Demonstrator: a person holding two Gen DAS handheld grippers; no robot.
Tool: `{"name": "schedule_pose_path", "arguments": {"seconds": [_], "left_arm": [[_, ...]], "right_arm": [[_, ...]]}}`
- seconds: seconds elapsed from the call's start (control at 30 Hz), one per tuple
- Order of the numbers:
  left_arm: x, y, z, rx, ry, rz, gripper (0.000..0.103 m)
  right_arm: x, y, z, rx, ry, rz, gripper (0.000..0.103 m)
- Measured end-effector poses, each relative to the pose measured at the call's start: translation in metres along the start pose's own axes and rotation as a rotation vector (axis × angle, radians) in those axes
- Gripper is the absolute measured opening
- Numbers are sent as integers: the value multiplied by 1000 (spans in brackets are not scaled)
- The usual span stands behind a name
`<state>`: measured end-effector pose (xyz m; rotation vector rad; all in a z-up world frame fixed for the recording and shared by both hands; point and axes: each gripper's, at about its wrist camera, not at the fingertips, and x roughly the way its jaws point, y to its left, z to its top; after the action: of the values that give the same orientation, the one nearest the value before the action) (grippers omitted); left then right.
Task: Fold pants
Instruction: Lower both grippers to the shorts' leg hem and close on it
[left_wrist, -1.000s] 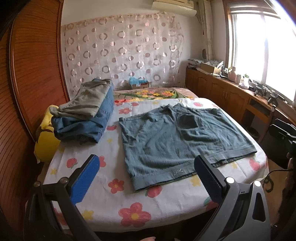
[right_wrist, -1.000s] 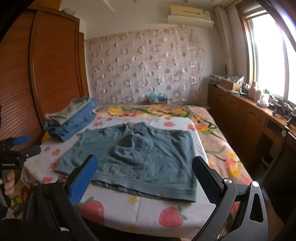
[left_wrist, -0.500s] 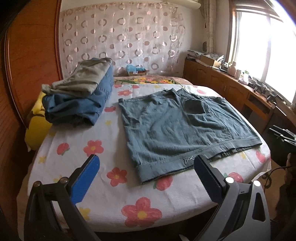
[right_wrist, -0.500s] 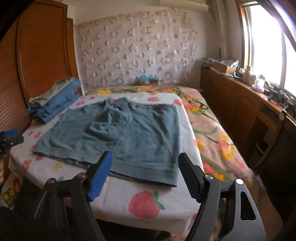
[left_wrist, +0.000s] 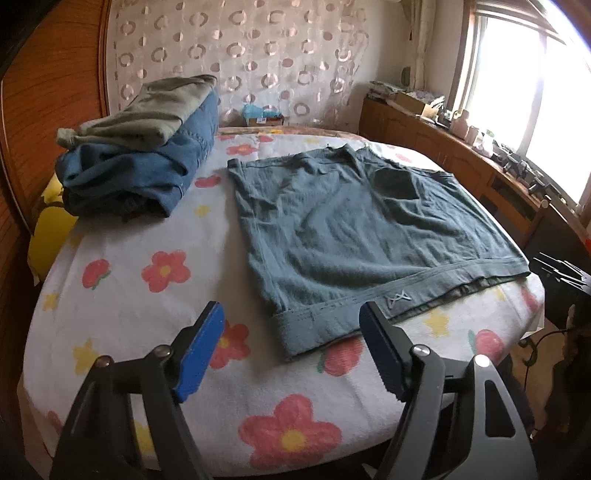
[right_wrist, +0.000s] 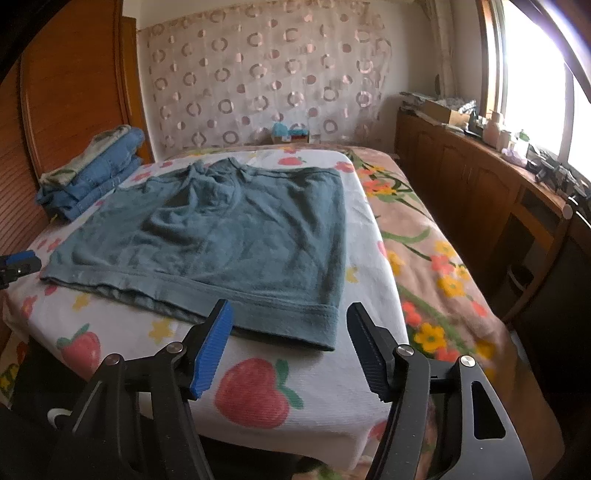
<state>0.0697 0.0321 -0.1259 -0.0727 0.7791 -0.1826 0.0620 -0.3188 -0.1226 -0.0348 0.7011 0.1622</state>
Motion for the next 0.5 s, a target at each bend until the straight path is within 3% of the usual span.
{"name": "schedule_pose_path", "arguments": {"seconds": [0.17, 0.33, 0.5], "left_arm": [[11, 1, -2, -3, 32, 0, 62], [17, -2, -6, 10, 58, -7, 46], [20, -4, -6, 29, 56, 15, 44]], "right_arm": [[10, -8, -3, 16, 24, 7, 52], [18, -13, -7, 35, 44, -6, 49], [20, -22, -9, 43, 52, -28, 48]]}}
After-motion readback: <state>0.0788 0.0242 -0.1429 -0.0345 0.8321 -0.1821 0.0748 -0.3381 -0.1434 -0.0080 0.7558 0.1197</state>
